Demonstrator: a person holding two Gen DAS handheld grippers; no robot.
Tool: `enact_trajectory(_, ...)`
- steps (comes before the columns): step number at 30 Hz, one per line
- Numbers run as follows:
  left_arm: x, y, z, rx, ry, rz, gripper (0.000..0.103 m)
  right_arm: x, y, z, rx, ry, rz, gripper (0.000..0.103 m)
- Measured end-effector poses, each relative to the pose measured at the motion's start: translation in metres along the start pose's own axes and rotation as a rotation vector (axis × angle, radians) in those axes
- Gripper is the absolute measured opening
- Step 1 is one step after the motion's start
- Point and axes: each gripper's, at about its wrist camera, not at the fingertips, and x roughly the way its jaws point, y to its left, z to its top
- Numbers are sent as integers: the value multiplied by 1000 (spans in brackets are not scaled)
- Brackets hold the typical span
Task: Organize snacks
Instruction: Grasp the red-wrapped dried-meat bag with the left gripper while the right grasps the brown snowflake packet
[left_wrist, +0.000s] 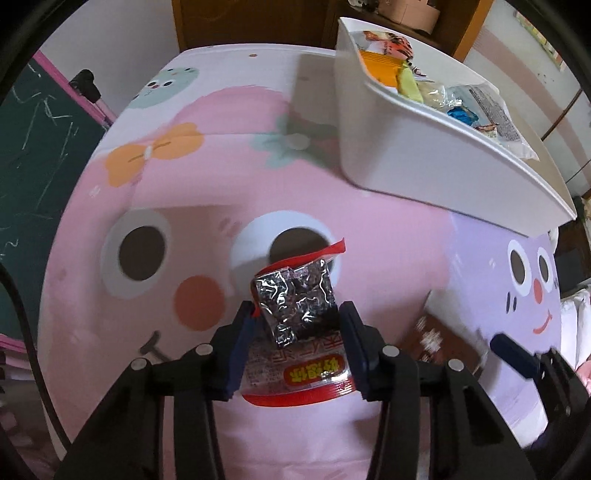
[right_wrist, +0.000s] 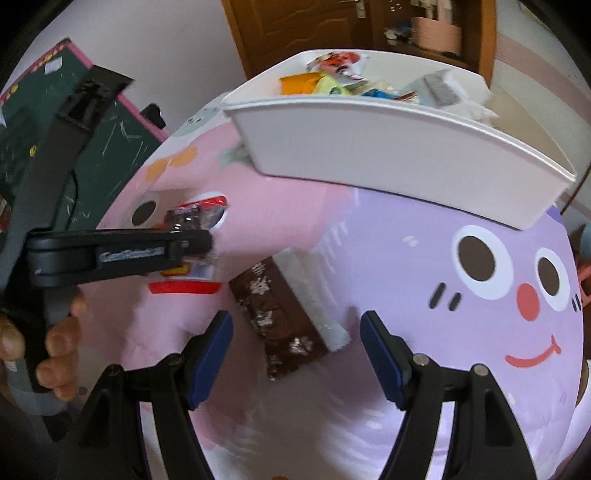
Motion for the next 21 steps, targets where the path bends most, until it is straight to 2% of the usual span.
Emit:
enact_trajectory(3,-2,18,-6,12,0,-6,45,8,5,0,-11,23,-12,72)
enact_trajectory(9,0,8,-12,27,-3,-14,45,15,15,0,-73,33,-88,70)
enact_trajectory(11,-1,8,-13,30,0,-21,45,15,19,-1,-99,22,-129,49)
enact_trajectory(17,-20,-5,-19,55,-23,-31,45,6,15,1,-62,40,-108,48)
enact_trajectory(21,-40,-16,-24,84,-63,-30,45,-11,20,1,-61,6,-112,48)
